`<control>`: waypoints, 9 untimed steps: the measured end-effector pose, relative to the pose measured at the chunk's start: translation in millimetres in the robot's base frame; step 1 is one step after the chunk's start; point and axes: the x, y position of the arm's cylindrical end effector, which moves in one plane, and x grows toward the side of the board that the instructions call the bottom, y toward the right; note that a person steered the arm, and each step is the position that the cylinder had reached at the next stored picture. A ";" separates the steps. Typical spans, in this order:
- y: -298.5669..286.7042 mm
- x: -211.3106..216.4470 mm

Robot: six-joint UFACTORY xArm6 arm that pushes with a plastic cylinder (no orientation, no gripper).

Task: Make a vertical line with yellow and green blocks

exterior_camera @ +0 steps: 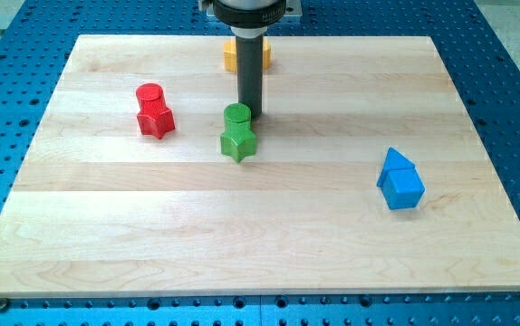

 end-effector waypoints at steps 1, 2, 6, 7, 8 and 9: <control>26.0 -41.1; 78.0 -104.0; -5.9 -97.2; -19.5 -130.8; -51.2 -131.5; -21.1 -79.4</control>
